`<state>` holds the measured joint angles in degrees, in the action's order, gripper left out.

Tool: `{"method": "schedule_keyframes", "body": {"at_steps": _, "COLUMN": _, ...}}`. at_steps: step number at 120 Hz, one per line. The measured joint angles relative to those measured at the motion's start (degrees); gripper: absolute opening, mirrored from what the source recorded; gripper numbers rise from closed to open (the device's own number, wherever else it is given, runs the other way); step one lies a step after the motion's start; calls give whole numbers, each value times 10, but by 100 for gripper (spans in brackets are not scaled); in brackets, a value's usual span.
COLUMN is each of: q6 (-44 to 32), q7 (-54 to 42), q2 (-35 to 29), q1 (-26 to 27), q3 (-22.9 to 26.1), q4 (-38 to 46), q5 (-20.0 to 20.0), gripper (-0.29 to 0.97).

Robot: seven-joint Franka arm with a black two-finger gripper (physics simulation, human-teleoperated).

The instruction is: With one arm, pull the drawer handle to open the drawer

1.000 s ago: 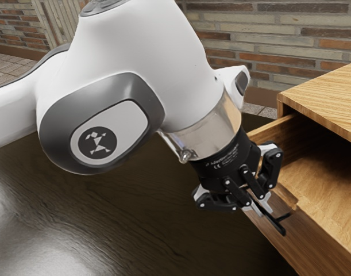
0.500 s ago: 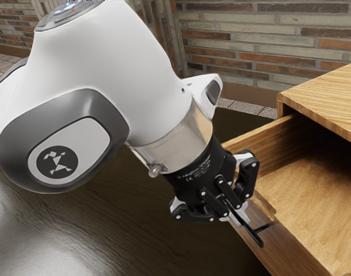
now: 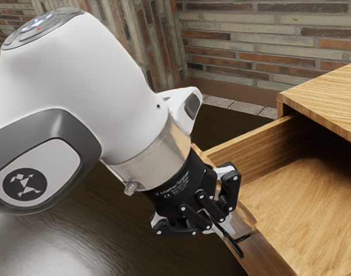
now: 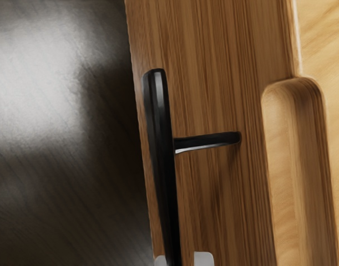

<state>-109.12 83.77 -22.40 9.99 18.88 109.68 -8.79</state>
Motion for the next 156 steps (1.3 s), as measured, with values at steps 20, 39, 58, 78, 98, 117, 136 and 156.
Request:
{"method": "schedule_keyframes", "body": {"at_steps": 20, "q6": 1, "q7": 0, "q2": -14, "q1": 2, "q3": -4, "q4": 14, "q5": -3, "gripper": -11}}
{"method": "schedule_keyframes", "body": {"at_steps": 39, "q6": 2, "q7": 0, "q2": -22, "q1": 6, "q3": -8, "q4": 22, "q5": -4, "gripper": -9}}
{"method": "schedule_keyframes", "body": {"at_steps": 58, "q6": 1, "q7": 0, "q2": -24, "q1": 3, "q3": -13, "q4": 25, "q5": -5, "gripper": -10}}
{"method": "schedule_keyframes", "body": {"at_steps": 78, "q6": 3, "q7": 1, "q2": -29, "q1": -1, "q3": -20, "q4": 29, "q5": -6, "gripper": -9}}
{"method": "schedule_keyframes", "body": {"at_steps": 98, "q6": 3, "q7": 1, "q2": -40, "q1": -2, "q3": -20, "q4": 33, "q5": -6, "gripper": -4}}
{"method": "schedule_keyframes", "body": {"at_steps": 117, "q6": 3, "q7": 1, "q2": -47, "q1": -1, "q3": -19, "q4": 32, "q5": -7, "gripper": 10}}
{"method": "schedule_keyframes", "body": {"at_steps": 136, "q6": 14, "q7": 1, "q2": -57, "q1": 0, "q3": -19, "q4": 22, "q5": -9, "gripper": 25}}
{"method": "schedule_keyframes", "body": {"at_steps": 156, "q6": 109, "q7": 2, "q2": 34, "q1": -13, "q3": -19, "q4": -149, "q5": -4, "gripper": 49}}
